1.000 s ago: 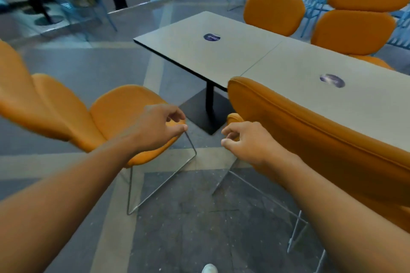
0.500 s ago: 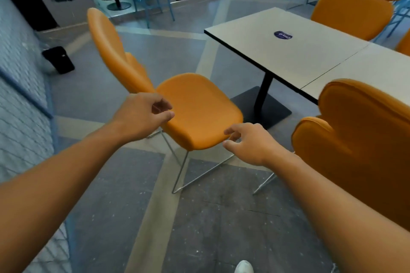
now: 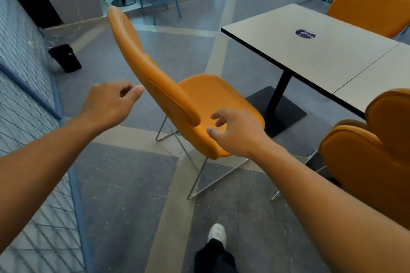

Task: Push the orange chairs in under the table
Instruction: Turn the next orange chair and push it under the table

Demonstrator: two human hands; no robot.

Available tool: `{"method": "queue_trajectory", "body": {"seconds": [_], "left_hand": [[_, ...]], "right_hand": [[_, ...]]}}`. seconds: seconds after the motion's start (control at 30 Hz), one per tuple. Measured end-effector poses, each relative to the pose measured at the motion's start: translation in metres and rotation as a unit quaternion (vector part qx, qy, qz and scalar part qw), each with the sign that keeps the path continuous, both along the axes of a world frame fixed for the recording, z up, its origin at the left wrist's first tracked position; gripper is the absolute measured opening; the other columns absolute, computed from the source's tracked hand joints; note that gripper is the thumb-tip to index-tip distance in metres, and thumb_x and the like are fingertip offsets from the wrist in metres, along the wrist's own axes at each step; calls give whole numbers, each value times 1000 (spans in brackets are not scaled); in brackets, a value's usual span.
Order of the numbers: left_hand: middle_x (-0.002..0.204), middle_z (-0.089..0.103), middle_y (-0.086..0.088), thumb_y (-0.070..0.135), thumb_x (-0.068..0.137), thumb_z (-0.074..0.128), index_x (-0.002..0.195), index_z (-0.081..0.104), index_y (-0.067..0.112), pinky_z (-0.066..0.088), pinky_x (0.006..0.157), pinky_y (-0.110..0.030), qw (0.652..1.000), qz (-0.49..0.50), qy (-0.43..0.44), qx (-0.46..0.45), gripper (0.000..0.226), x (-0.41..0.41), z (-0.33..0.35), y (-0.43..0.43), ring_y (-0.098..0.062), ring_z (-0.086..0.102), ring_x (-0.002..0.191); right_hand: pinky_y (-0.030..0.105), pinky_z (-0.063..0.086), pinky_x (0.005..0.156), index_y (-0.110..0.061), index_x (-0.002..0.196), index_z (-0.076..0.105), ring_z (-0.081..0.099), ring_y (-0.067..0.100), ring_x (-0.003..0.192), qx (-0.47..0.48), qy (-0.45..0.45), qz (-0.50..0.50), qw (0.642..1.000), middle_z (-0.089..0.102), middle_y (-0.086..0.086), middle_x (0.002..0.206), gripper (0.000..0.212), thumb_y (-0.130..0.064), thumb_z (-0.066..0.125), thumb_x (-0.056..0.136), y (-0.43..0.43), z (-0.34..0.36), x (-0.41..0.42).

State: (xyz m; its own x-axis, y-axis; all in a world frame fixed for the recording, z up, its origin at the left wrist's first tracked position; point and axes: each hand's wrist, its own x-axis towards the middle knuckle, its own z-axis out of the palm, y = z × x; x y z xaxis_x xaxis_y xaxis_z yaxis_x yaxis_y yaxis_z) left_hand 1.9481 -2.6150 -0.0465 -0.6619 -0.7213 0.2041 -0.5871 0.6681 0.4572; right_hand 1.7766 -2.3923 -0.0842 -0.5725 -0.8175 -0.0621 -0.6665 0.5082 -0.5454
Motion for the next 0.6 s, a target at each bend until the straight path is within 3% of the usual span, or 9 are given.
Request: {"method": "queue_trajectory", "body": {"seconds": [0.13,0.27,0.43,0.6], "left_hand": [[106,68,-12,47,96,48,110,66,11,41,78,-34,999,27,18,-10,42,-20,1,-30,-26,60,93],[119,59,-15,48,96,46,125,57,12,42,83,-38,999,46,26,-15,48,-42,0,-66,-26,56,100],[141,45,-13,52,95,45,135,51,18,33,107,-51,999,13,-1,-50,52,-56,-7,-109,-32,42,130],[152,38,1,56,95,41,137,52,28,22,115,-51,998,-21,-25,-45,52,-68,-17,-141,-28,30,141]], "right_hand": [[37,52,89,-27,141,53,60,16,113,-49,19,15,998,64,-7,129,58,-56,59,91,-51,7,-16],[43,49,97,-25,146,46,54,22,124,-58,5,56,997,56,0,139,74,-67,58,87,-104,12,-25],[49,47,92,-22,143,44,56,28,113,-40,28,73,996,57,4,128,75,-67,60,85,-154,10,-16],[47,49,86,-17,144,38,58,32,107,-16,46,65,997,58,7,122,76,-59,63,86,-179,1,-4]]}}
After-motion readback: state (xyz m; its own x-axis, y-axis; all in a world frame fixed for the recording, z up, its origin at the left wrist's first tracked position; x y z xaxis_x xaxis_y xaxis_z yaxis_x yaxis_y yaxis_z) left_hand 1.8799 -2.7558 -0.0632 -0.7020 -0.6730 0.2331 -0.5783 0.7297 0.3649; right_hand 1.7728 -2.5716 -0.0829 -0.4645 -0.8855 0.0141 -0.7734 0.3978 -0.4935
